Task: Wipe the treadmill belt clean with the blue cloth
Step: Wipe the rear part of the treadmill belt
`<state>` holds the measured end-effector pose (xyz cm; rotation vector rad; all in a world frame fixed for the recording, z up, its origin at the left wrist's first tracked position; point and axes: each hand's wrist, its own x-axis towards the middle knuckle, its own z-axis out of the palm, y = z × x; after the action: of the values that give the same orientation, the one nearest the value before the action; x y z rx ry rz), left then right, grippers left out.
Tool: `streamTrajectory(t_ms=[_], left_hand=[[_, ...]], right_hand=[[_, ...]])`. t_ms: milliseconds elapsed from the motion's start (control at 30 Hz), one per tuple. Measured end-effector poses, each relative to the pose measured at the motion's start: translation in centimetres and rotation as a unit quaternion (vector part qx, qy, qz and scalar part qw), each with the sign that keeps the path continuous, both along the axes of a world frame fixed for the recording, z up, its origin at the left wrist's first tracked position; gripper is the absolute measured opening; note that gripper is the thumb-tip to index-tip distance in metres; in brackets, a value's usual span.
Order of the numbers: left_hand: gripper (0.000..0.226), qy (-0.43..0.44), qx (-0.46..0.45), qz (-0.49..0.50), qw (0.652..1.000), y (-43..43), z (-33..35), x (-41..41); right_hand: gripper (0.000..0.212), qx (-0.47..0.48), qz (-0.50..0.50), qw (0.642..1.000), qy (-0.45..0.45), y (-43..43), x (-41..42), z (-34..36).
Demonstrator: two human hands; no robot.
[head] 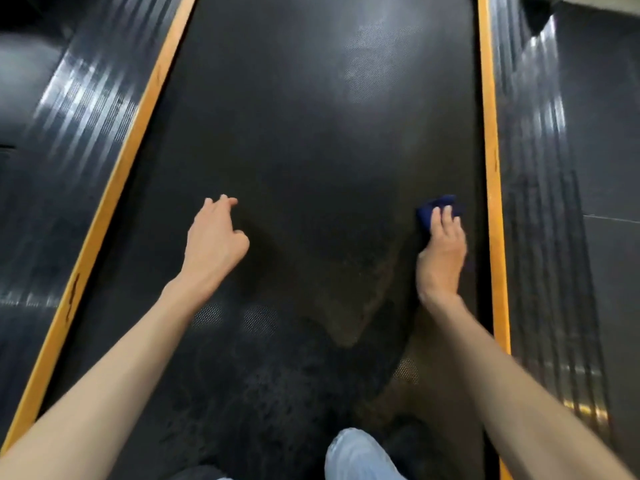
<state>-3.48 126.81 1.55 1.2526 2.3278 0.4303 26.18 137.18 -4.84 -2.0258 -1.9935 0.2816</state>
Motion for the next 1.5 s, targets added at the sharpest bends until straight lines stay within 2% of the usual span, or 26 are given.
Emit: streamTrajectory(t_ms=[33, 100, 167, 200, 233, 267, 333, 400, 467, 500, 533, 567, 600, 633, 700, 733, 833, 867, 933, 1000, 1067, 1100, 1200, 1300, 1400, 1500], left_hand=[[0.061, -0.011, -0.002, 0.001, 1.000, 0.0, -0.1, 0.2], [0.062, -0.015, -0.003, 0.001, 1.000, 0.1, -0.2, 0.4], [0.061, -0.010, -0.002, -0.002, 1.000, -0.1, -0.2, 0.4], [0.060, -0.010, -0.001, -0.002, 1.000, -0.3, -0.3, 0.3], [0.060, -0.009, -0.002, -0.001, 1.000, -0.5, -0.3, 0.2], [0.059, -0.007, -0.005, -0.001, 1.000, -0.9, -0.3, 0.1], [0.059, 0.006, -0.017, -0.006, 1.000, -1.5, -0.4, 0.0], [0.058, 0.040, -0.033, -0.026, 0.998, -2.0, -0.5, 0.1], [0.058, 0.077, -0.035, -0.039, 0.996, -2.1, -0.3, 0.1], [0.059, 0.089, -0.032, -0.042, 0.995, -2.0, -0.2, 0.1], [0.059, 0.096, -0.031, -0.044, 0.994, -1.9, -0.2, 0.1], [0.059, 0.099, -0.032, -0.049, 0.993, -1.8, 0.0, 0.1], [0.059, 0.100, -0.033, -0.058, 0.993, -1.8, 0.0, 0.1], [0.059, 0.099, -0.032, -0.064, 0.993, -1.7, 0.1, 0.0], [0.059, 0.098, -0.033, -0.065, 0.993, -1.8, 0.2, 0.0], [0.059, 0.098, -0.033, -0.064, 0.993, -1.9, 0.1, -0.1], [0.060, 0.093, -0.050, -0.063, 0.992, -1.9, 0.1, -0.2], [0.059, 0.085, -0.048, -0.064, 0.993, -1.7, 0.1, -0.1], [0.058, 0.065, -0.035, -0.059, 0.995, -1.1, 0.1, 0.0], [0.056, 0.056, -0.023, -0.058, 0.996, -0.6, 0.1, 0.4], [0.055, 0.044, -0.014, -0.061, 0.997, -0.3, 0.2, 0.8], [0.055, 0.041, -0.012, -0.059, 0.997, -0.3, 0.2, 0.8], [0.052, 0.051, -0.022, -0.061, 0.997, -1.0, -0.2, 0.5], [0.050, 0.031, -0.032, -0.060, 0.997, -1.1, -0.3, 0.7], [0.052, 0.016, -0.014, -0.060, 0.998, -0.4, -0.4, 1.2], [0.054, -0.019, 0.014, -0.081, 0.996, 0.3, -0.2, 2.8]], right_hand=[[0.070, 0.003, 0.018, 1.000, 0.018, -1.7, -2.1, -0.2], [0.064, 0.024, 0.204, 0.978, 0.033, -6.4, -5.3, -0.8], [0.055, 0.017, 0.432, 0.902, -0.011, -9.5, -4.9, -0.9], [0.053, 0.026, 0.495, 0.868, -0.026, -8.7, -3.5, -0.8], [0.050, 0.040, 0.508, 0.860, -0.027, -6.9, -2.1, -0.8], [0.050, 0.042, 0.465, 0.884, -0.017, -4.8, -0.7, -0.8], [0.061, 0.027, 0.260, 0.965, 0.011, -0.6, 0.6, -0.4], [0.065, -0.013, 0.075, 0.996, 0.041, 0.0, -0.9, -0.2], [0.054, -0.011, 0.162, 0.984, 0.078, -3.1, -3.9, -0.2], [0.046, 0.002, 0.301, 0.951, 0.074, -5.5, -4.8, -0.7], [0.043, 0.018, 0.452, 0.891, 0.039, -7.6, -4.9, -0.9], [0.043, 0.020, 0.563, 0.826, -0.002, -8.2, -4.5, -0.9], [0.042, 0.029, 0.614, 0.789, -0.019, -7.0, -3.6, -0.7], [0.039, 0.040, 0.602, 0.798, -0.012, -4.9, -2.7, -0.8], [0.039, 0.050, 0.429, 0.901, 0.030, -0.2, -0.3, -1.1], [0.051, 0.051, 0.317, 0.947, 0.028, 1.9, 1.1, -0.9], [0.065, -0.003, 0.110, 0.993, 0.045, 2.2, 0.8, 0.0], [0.065, 0.000, 0.104, 0.993, 0.062, 0.3, -0.8, 0.2], [0.063, 0.019, 0.245, 0.967, 0.066, -5.5, -3.9, -0.5], [0.060, 0.000, 0.465, 0.885, 0.014, -10.4, -4.4, -1.1], [0.052, 0.009, 0.563, 0.825, -0.045, -8.6, -1.8, -0.8], [0.050, 0.027, 0.534, 0.843, -0.053, -6.0, 0.1, -0.7], [0.066, 0.010, 0.254, 0.965, -0.066, 1.9, 4.2, 0.8], [0.068, -0.024, 0.111, 0.994, 0.000, -0.6, 0.1, 0.7], [0.072, -0.033, 0.264, 0.963, 0.036, -9.6, -4.8, -0.5], [0.059, -0.035, 0.416, 0.908, -0.037, -11.2, -4.5, 0.5]])
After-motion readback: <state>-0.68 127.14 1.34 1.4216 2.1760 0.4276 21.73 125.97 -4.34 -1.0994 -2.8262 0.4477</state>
